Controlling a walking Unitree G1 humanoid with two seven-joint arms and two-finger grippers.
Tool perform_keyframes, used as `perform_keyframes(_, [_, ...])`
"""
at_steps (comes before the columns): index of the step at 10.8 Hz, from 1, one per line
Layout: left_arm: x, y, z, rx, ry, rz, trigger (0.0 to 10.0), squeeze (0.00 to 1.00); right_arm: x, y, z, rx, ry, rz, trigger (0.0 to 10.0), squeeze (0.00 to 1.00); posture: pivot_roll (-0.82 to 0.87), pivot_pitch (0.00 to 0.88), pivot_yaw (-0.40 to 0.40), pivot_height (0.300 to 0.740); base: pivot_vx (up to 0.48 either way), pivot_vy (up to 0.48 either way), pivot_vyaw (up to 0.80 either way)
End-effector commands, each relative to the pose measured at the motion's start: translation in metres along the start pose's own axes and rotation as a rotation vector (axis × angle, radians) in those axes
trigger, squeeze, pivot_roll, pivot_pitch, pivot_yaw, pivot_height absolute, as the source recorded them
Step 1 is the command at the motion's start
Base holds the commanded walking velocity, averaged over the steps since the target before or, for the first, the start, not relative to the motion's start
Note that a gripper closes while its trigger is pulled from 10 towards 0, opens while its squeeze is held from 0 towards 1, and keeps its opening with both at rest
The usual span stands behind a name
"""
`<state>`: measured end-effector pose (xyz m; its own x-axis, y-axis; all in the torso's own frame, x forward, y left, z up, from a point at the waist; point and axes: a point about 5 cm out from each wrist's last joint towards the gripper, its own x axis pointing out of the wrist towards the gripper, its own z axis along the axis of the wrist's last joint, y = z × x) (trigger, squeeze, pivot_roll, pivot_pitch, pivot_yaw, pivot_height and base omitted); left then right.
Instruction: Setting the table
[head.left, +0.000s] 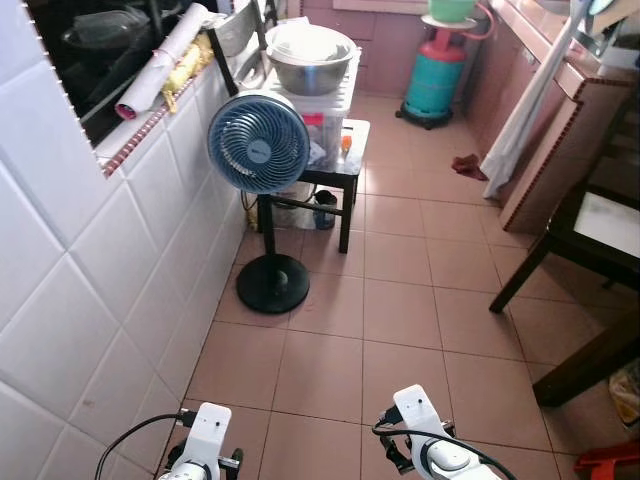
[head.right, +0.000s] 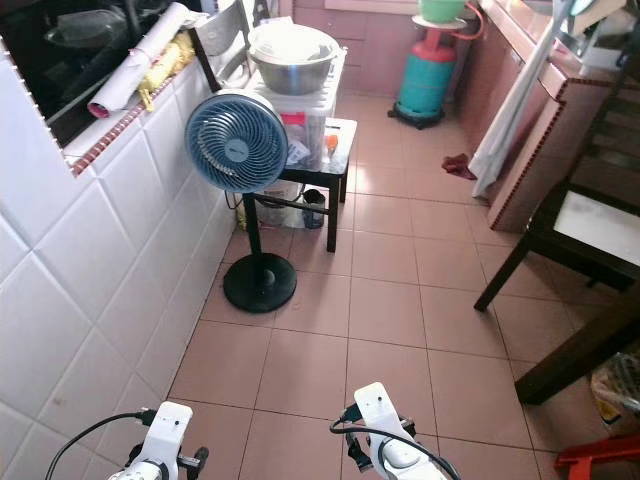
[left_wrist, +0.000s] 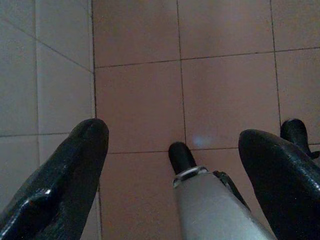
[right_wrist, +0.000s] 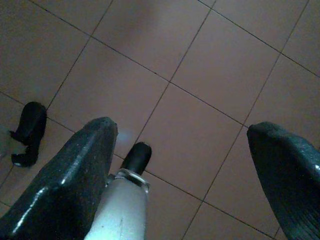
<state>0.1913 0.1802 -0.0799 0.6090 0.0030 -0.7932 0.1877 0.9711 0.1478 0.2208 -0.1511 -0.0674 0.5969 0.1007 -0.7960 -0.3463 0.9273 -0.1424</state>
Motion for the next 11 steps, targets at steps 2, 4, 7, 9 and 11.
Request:
perform_keyframes(2, [0.0,0.001,-0.001,0.042,0.014,-0.003,10.0,0.0,-0.002,-0.01,-0.007,0.037,0.021,-0.019,10.0,0.0,0.0,0.017,-0.021,0.74,0.0,0.0,0.0])
perform_keyframes(4, [0.001,0.002,0.002,0.046,0.012,0.003,10.0,0.0,-0.004,-0.019,-0.014,0.132,0.028,-0.051,10.0,0.0,-0.01,0.013,-0.01,0.74,0.0,0.0,0.0])
perform_keyframes(7, [0.002,0.003,0.008,0.051,0.003,0.009,10.0,0.0,-0.002,-0.012,-0.005,0.179,0.01,-0.051,10.0,0.0,-0.02,0.005,0.006,0.74,0.0,0.0,0.0])
perform_keyframes(9, [0.003,0.007,0.013,-0.037,-0.003,0.036,10.0,0.0,-0.001,-0.013,-0.001,0.236,-0.002,-0.069,10.0,0.0,-0.03,0.005,0.012,0.74,0.0,0.0,0.0])
perform_keyframes(11, [0.004,0.009,0.021,-0.109,-0.013,0.045,10.0,0.0,0.001,-0.016,0.012,0.307,-0.033,-0.073,10.0,0.0,-0.03,0.005,0.013,0.74,0.0,0.0,0.0])
